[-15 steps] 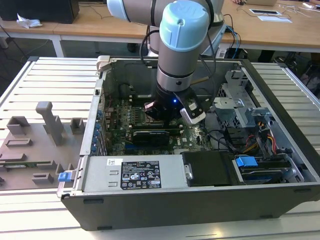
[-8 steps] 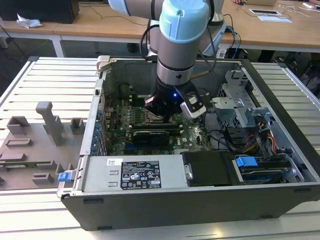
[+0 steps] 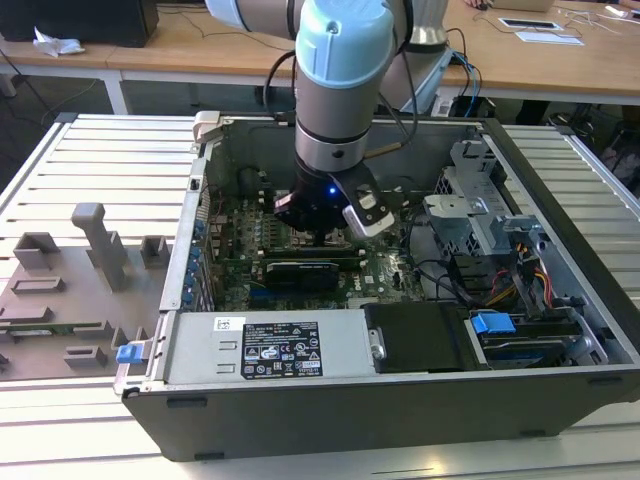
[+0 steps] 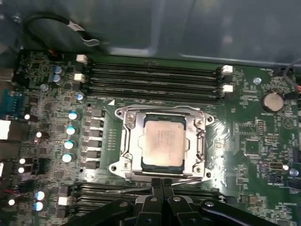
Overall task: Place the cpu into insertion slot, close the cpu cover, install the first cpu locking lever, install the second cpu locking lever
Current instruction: 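Install the second cpu locking lever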
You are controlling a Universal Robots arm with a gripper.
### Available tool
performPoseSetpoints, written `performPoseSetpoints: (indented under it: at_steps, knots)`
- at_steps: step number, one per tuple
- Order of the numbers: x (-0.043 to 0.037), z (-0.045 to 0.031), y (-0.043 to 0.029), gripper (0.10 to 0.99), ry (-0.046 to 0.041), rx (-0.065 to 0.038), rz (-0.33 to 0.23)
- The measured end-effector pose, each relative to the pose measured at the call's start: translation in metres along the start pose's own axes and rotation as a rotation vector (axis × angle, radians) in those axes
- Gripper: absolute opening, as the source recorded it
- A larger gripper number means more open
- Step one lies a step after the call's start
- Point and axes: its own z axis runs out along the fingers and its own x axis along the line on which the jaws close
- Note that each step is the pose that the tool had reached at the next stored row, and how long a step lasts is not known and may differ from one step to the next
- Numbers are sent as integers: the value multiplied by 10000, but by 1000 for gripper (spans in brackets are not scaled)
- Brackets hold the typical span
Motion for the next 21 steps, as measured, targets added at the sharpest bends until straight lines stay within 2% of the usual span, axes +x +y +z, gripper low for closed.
performPoseSetpoints:
  at_steps: [7, 21]
  knots:
    - [138, 7, 9, 106, -1, -2, 0]
    - [344, 27, 19, 106, -1, -1, 1]
